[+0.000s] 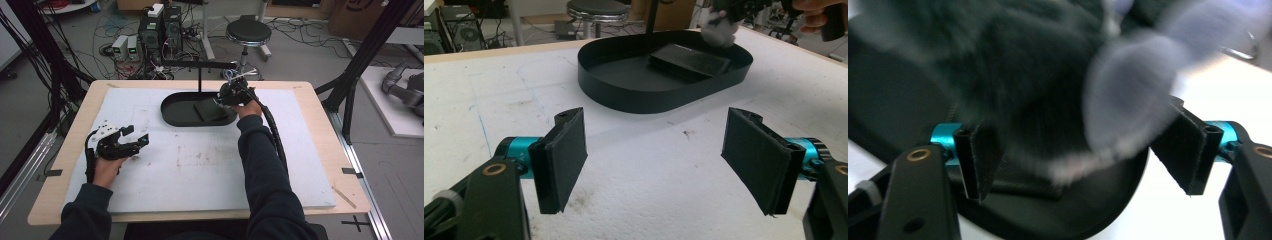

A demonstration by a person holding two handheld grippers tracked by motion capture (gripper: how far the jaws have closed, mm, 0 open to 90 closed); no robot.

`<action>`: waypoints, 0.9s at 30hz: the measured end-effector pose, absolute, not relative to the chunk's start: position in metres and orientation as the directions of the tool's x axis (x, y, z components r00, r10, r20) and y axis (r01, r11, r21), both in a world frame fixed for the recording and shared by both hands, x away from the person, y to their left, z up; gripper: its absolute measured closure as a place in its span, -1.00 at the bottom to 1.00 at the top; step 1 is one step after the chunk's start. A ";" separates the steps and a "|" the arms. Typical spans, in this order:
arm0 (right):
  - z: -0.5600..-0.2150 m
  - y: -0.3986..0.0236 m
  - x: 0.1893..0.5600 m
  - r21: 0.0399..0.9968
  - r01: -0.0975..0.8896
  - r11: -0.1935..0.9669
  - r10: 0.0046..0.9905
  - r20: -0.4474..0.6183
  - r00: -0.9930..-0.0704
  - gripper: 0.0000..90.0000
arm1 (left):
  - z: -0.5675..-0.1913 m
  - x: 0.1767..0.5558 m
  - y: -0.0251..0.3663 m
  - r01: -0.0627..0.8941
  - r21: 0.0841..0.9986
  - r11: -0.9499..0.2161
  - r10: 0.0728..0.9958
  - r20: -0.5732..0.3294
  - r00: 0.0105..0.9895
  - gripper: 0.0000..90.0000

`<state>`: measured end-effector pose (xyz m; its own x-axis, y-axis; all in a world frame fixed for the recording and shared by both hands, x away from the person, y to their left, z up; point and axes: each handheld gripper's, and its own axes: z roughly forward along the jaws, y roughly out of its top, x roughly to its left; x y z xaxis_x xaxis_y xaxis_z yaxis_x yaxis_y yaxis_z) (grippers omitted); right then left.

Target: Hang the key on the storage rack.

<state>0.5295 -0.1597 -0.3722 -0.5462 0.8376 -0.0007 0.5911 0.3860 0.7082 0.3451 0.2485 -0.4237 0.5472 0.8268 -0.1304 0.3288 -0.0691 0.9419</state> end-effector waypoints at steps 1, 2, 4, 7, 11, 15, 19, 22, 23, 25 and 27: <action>-0.371 -0.162 0.527 0.710 0.586 0.389 0.832 0.002 -0.555 -0.42 | -0.424 0.345 0.248 0.330 0.942 -0.070 0.827 -0.130 0.548 -0.43; -0.370 -0.163 0.524 0.715 0.581 0.388 0.827 0.007 -0.562 -0.41 | -0.424 0.345 0.248 0.330 0.941 -0.071 0.826 -0.130 0.548 -0.43; -0.368 -0.169 0.514 0.754 0.532 0.386 0.824 -0.021 -0.567 -0.36 | -0.424 0.345 0.248 0.330 0.941 -0.072 0.825 -0.130 0.549 -0.43; -0.368 -0.184 0.503 0.770 0.510 0.383 0.826 -0.039 -0.562 -0.35 | -0.424 0.345 0.247 0.329 0.941 -0.075 0.825 -0.127 0.551 -0.43; -0.365 -0.207 0.492 0.769 0.515 0.379 0.828 -0.034 -0.559 -0.35 | -0.424 0.346 0.246 0.325 0.943 -0.077 0.826 -0.123 0.551 -0.43; -0.359 -0.229 0.476 0.772 0.523 0.361 0.828 -0.007 -0.561 -0.38 | -0.424 0.346 0.246 0.321 0.945 -0.067 0.825 -0.129 0.550 -0.43; -0.356 -0.244 0.447 0.815 0.451 0.364 0.815 -0.044 -0.578 -0.40 | -0.423 0.346 0.246 0.302 0.953 -0.032 0.826 -0.145 0.544 -0.52; -0.359 -0.256 0.421 0.841 0.406 0.358 0.808 -0.062 -0.585 -0.46 | -0.423 0.346 0.245 0.297 0.954 -0.030 0.826 -0.144 0.546 -0.57; -0.361 -0.260 0.412 0.850 0.389 0.354 0.805 -0.065 -0.590 -0.47 | -0.423 0.346 0.245 0.296 0.955 -0.031 0.826 -0.143 0.546 -0.57; -0.366 -0.267 0.395 0.866 0.365 0.342 0.806 -0.071 -0.588 -0.52 | -0.423 0.347 0.245 0.287 0.957 -0.034 0.825 -0.136 0.549 -0.57; -0.373 -0.276 0.380 0.874 0.352 0.336 0.807 -0.075 -0.586 -0.52 | -0.423 0.347 0.246 0.280 0.959 -0.034 0.824 -0.132 0.552 -0.57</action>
